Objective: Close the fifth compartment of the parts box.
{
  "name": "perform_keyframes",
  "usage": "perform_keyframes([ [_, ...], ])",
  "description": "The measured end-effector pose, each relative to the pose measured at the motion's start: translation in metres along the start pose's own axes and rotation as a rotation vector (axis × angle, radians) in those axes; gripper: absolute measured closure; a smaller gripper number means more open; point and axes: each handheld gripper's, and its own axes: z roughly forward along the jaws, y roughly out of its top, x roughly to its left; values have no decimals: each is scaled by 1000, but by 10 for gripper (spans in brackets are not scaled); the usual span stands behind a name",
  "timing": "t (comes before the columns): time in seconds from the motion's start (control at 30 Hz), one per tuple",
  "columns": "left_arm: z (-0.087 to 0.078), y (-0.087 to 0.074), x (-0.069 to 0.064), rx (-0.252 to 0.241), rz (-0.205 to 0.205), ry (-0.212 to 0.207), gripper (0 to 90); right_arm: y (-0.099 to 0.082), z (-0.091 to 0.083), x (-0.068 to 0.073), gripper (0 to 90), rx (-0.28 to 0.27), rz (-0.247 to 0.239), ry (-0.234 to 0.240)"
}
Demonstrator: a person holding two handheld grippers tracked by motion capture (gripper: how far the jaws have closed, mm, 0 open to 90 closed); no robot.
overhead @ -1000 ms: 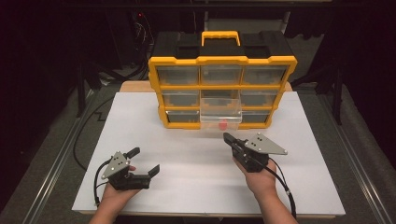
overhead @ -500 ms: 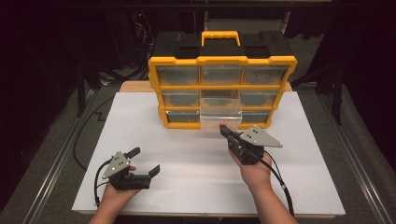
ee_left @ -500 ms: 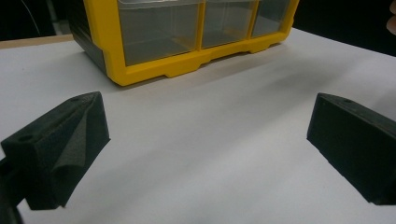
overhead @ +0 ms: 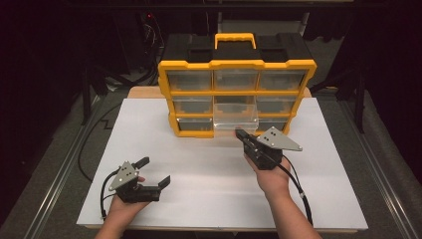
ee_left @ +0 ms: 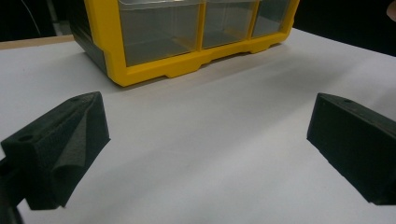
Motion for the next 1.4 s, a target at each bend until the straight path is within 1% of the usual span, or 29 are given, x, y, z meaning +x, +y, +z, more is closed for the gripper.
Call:
perform_keyframes([
  [0.27,0,0,0,-1,0,-1,3,4,4,-3,900,7,2,-19],
  [0.33,0,0,0,2,1,-1,3,4,5,-5,900,10,-4,-20],
  [0.47,0,0,0,7,6,-3,3,4,7,-6,900,10,-1,-22],
  [0.6,0,0,0,7,4,-1,3,5,10,-7,900,12,3,-26],
  [0.83,0,-1,0,10,1,0,3,5,15,-10,900,19,-8,-29],
  [1.03,0,-1,-1,11,0,1,3,6,20,-12,900,24,-6,-37],
  [1.4,1,-1,0,8,0,-1,3,8,24,-15,900,26,-11,-47],
])
